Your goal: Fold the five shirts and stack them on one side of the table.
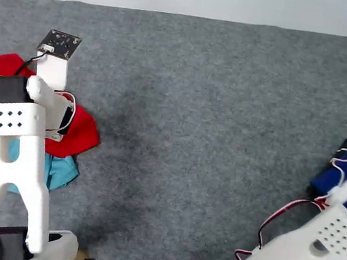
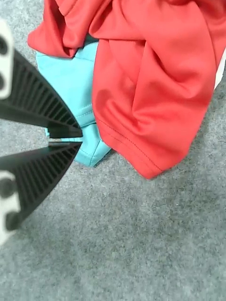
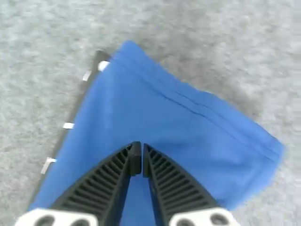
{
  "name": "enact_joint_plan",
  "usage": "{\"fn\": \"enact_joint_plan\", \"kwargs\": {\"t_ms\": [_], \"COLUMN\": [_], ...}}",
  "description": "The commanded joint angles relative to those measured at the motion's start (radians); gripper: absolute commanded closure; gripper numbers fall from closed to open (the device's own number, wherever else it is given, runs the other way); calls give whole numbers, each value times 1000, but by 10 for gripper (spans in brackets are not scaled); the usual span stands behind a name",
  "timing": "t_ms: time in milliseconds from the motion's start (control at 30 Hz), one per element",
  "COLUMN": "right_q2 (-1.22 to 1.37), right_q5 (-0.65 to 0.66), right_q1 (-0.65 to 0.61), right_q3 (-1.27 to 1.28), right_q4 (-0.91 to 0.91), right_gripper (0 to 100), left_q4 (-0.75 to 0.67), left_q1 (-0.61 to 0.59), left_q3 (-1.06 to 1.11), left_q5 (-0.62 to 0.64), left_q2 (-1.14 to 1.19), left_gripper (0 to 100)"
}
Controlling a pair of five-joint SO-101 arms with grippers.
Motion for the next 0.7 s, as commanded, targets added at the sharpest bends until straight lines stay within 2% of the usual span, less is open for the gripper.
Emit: {"fn": "enact_joint_plan", "kwargs": {"t_ms": [0,133,400,667], "right_q2": [-51,-25,-25,56], "right_q5": [9,6,9,11], "right_q1": [41,119,197,252], "right_q3": [-8,-9,-12,-12], "right_q4": [7,67,341,229], "right_gripper": [987,987,987,987], "left_q4": [6,6,5,5], "left_q1": [6,6,8,8], "left_q3": [-2,-2,-2,-2], "left_q5": [-2,-2,-2,-2], "left_q2": [-37,-37,-31,-29], "left_gripper": [978,978,978,978]}}
